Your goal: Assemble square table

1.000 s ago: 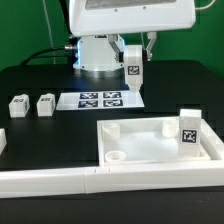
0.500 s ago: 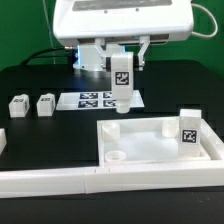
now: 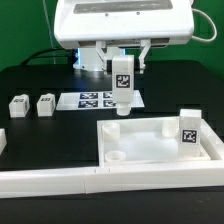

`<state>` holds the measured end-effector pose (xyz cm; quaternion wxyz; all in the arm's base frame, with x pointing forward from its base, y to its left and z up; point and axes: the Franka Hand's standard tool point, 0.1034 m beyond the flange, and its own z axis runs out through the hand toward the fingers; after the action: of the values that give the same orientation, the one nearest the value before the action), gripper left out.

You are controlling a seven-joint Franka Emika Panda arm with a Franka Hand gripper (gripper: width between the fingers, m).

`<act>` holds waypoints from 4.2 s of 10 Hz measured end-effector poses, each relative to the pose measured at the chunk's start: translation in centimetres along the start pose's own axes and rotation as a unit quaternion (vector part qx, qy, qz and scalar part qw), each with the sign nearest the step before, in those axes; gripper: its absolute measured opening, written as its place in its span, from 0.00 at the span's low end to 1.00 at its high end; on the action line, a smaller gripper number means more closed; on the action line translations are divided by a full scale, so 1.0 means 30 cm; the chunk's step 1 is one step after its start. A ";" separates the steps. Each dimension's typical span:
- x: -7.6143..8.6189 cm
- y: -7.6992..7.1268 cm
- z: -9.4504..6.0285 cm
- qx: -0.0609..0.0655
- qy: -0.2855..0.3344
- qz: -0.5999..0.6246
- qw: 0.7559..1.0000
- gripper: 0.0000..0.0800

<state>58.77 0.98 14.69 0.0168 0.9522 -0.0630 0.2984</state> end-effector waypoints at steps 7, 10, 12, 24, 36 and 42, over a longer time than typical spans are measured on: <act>-0.031 0.057 0.167 -0.022 0.001 -0.016 1.000 0.36; -0.035 0.029 0.189 -0.022 0.000 -0.006 1.000 0.36; -0.013 0.026 0.208 -0.025 0.007 0.002 1.000 0.36; -0.057 0.033 0.250 -0.032 0.000 -0.003 0.999 0.80; -0.025 0.085 0.215 0.013 -0.286 0.048 0.957 0.81; -0.052 0.080 0.244 0.006 -0.289 0.060 0.955 0.65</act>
Offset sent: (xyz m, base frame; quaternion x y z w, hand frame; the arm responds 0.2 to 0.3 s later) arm 0.0294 -0.0054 -0.0153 0.0390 0.0100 0.0145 0.9991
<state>61.32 -1.75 7.78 -0.0261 0.9923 -0.1202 0.0112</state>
